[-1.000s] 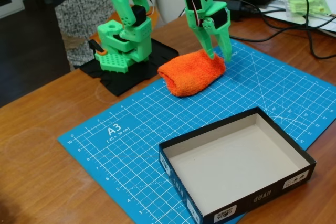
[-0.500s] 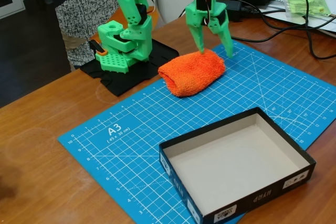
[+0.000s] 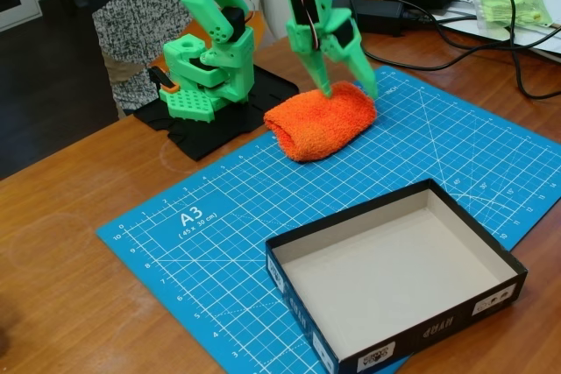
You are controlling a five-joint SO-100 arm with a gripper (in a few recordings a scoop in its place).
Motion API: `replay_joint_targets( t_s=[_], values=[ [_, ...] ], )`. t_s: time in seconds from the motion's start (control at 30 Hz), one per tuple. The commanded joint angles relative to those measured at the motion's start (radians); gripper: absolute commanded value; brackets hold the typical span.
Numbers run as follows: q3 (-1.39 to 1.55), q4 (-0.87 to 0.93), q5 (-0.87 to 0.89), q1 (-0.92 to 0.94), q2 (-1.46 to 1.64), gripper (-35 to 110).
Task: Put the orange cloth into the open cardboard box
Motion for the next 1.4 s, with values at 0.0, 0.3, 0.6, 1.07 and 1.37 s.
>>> replay_joint_targets(
  t_s=[0.0, 0.3, 0.6, 1.07, 1.37],
  values=[
    [-0.101, 0.011, 0.011, -0.012, -0.242, 36],
    [-0.276, 0.044, 0.037, 0.038, -0.680, 18],
    [-0.083, -0.061, 0.064, 0.083, -0.373, 5],
    [-0.383, 0.255, -0.052, 0.357, -0.011, 4],
    [-1.123, 0.548, -0.133, 0.535, -0.445, 5]
  ],
)
